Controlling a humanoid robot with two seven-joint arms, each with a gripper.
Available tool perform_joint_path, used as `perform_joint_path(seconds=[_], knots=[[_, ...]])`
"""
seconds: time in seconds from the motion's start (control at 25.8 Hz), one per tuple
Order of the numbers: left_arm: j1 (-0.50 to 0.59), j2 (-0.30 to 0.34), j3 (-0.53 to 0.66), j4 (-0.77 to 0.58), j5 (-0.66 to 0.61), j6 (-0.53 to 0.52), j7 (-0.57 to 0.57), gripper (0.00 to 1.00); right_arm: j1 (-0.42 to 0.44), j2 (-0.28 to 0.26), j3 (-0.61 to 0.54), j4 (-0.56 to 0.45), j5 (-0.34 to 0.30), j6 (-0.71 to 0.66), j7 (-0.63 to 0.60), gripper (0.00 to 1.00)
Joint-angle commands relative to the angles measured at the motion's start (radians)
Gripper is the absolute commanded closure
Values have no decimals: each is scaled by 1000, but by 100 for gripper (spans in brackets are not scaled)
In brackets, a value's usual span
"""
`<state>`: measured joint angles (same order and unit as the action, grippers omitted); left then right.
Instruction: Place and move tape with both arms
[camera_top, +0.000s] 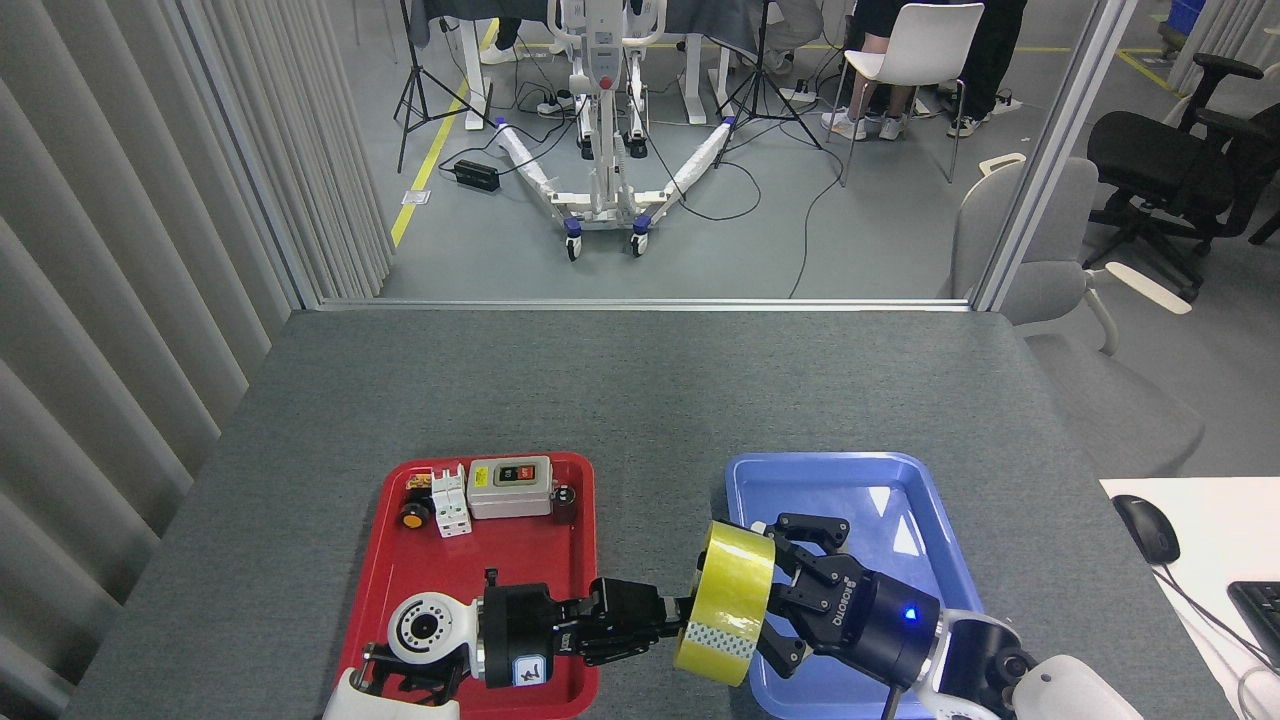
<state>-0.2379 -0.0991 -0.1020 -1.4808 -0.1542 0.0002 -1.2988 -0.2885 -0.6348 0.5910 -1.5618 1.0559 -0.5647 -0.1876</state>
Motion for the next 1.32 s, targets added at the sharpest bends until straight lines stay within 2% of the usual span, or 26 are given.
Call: perform_joint_path(seconds=[0.0, 0.12, 0.19, 0.31, 0.35, 0.39, 0.43, 0.54, 0.81, 0.97, 1.04, 1.12, 1.28], knots=[[0, 6, 8, -1, -1, 1, 4, 100, 0, 0, 1, 0, -1, -1, -3, 72], [0, 6, 13, -1, -1, 0, 4, 100, 0, 0, 1, 0, 1, 0, -3, 79], [0, 6, 15, -1, -1, -8, 6, 100, 0, -2, 1, 0, 1, -1, -3, 79], [0, 7, 31, 5, -2, -100, 9, 100, 2, -2, 3, 0, 1, -1, -3, 79], [5, 10, 39, 14, -11, -138, 9, 84, 0, -2, 3, 0, 0, -1, -3, 79], [5, 10, 44, 27, -10, -175, 7, 36, 2, -2, 3, 0, 1, -1, -3, 79], [5, 10, 44, 34, -8, -206, 7, 0, 2, -2, 4, 0, 0, -1, -3, 79], [12, 9, 58, 34, -7, -253, 7, 0, 2, -2, 4, 0, 1, -1, -3, 78], [20, 10, 87, 24, -7, -279, 7, 0, 5, -8, -2, -1, -4, -41, -6, 78], [32, 10, 139, 10, -7, -356, 7, 0, 22, -8, -51, -14, -8, -61, -7, 78], [40, 12, 143, 8, -8, -385, 7, 0, 69, 1, -151, -11, -11, -57, -6, 78], [48, 24, 153, -19, -8, -387, 7, 0, 134, 29, -298, -9, -10, -60, -4, 77], [65, 47, 200, -65, -7, -396, 13, 0, 201, 191, -583, 2, 13, -58, 34, 76]])
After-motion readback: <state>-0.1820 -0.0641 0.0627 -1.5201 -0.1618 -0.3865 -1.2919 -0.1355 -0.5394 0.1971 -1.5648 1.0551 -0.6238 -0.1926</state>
